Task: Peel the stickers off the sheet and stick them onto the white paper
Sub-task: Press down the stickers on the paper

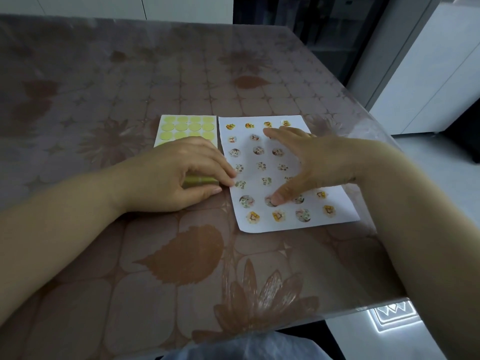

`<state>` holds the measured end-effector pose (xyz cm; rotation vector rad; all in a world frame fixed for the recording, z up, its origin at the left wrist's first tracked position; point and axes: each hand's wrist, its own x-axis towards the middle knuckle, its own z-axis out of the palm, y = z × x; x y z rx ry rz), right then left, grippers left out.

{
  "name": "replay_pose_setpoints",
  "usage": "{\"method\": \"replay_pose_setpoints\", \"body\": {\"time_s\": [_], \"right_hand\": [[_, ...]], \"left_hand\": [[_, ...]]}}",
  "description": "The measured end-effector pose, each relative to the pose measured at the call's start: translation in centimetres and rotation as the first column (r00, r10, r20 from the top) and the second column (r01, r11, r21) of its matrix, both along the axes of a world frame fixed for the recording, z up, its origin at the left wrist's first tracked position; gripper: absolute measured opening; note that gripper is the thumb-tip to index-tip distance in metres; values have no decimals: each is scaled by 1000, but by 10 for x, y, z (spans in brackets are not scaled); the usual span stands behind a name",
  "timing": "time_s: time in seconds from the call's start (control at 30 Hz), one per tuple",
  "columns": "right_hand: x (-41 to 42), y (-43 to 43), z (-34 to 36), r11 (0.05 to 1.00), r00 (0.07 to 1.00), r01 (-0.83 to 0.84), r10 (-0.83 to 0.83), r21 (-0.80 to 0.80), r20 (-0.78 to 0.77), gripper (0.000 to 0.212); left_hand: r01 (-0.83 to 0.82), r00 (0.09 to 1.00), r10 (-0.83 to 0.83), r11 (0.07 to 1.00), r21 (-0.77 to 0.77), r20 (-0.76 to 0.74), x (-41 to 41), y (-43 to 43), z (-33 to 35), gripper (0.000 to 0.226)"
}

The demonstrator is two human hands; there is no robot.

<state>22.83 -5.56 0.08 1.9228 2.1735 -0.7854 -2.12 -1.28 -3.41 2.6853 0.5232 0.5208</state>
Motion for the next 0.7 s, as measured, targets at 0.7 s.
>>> {"method": "replay_pose_setpoints", "body": {"time_s": [0.7], "right_hand": [[33,4,6,999,999,30,-30,-16,14,134]], "left_hand": [[-75,995,76,997,18,-69,1,-2,-10,36]]}}
